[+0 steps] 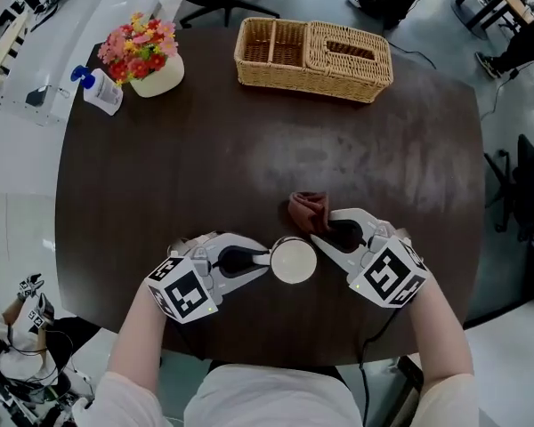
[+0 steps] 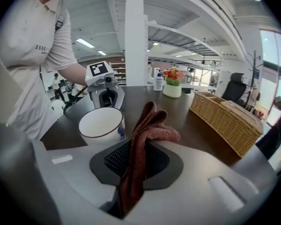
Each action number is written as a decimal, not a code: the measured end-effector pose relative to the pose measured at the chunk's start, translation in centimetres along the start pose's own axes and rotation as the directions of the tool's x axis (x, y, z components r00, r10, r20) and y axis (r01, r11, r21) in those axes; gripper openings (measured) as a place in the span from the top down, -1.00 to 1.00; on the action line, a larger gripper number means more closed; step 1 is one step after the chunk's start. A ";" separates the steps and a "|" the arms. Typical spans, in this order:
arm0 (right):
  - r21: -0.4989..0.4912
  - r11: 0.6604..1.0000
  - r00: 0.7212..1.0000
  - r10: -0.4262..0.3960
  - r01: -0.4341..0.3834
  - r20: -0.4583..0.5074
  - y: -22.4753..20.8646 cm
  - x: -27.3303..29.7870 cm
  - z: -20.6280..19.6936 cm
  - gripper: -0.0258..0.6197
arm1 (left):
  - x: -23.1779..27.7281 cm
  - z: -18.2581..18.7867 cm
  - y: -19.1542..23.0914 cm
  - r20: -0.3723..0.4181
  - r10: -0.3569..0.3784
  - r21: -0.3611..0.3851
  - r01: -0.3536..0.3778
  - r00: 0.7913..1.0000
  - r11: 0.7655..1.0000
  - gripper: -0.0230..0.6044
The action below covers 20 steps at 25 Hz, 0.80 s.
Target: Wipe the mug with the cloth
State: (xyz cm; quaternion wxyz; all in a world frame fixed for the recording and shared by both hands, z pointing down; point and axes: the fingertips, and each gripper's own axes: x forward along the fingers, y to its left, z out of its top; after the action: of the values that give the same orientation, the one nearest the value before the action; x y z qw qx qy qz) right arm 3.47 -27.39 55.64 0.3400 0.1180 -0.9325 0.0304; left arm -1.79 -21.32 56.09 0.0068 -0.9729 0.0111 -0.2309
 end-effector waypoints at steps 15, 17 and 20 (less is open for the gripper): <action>-0.546 0.687 0.876 0.337 -0.479 -0.344 1.7 3.4 1.2 0.67 | 0.0 0.1 0.2 0.001 -0.092 -0.049 0.092 0.996 0.995 0.70; -0.559 0.669 0.870 0.330 -0.490 -0.367 1.8 2.9 0.7 0.68 | 0.0 0.1 0.2 0.002 -0.083 -0.058 0.083 0.997 0.995 0.70; -0.549 0.674 0.866 0.325 -0.493 -0.379 2.2 2.1 -0.3 0.67 | 0.0 0.1 0.1 0.002 -0.073 -0.060 0.073 0.997 0.996 0.70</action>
State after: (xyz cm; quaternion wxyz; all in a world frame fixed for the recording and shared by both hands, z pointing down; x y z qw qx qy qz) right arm 1.58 -25.59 57.28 0.4581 -0.2211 -0.8391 -0.1927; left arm -1.78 -21.46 56.02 -0.0308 -0.9724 -0.0177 -0.2305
